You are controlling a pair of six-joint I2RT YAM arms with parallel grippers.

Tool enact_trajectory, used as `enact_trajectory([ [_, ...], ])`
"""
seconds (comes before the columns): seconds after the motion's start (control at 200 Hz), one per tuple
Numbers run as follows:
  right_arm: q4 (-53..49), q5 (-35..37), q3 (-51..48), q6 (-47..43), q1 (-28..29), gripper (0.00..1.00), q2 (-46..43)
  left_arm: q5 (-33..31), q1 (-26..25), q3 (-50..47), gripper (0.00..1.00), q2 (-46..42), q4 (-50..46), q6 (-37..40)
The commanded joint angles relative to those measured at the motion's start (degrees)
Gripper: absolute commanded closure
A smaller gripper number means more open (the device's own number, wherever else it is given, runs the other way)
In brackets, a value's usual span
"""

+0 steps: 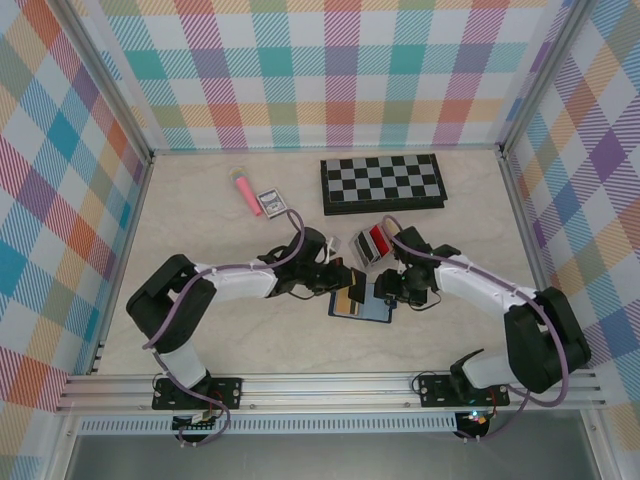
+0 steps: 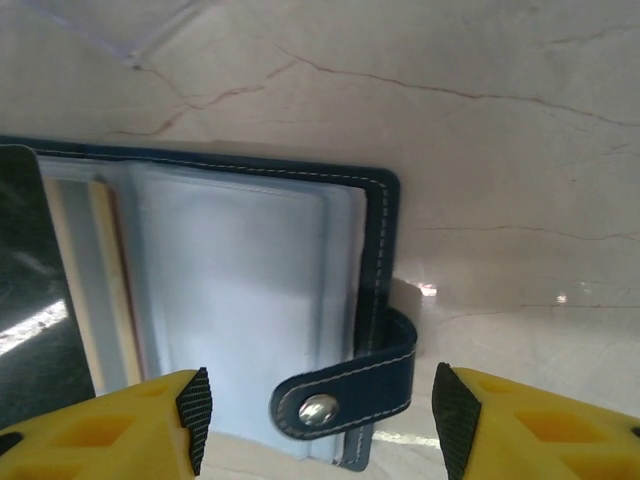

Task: Put the credit cards into the card holder
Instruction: Insert the credit card into the card slot.

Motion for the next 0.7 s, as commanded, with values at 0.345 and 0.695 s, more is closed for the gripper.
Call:
enact_trajectory([
  [0.345, 1.95, 0.70, -0.66, 1.97, 0.19, 0.40, 4.31, -1.76, -1.19, -0.20, 1.00, 4.15, -0.15, 2.74],
  [0.695, 0.02, 2.96, -0.65, 2.05, 0.20, 0.61, 6.62, 1.67, -1.25, -0.61, 1.00, 5.36, 2.64, 2.57],
])
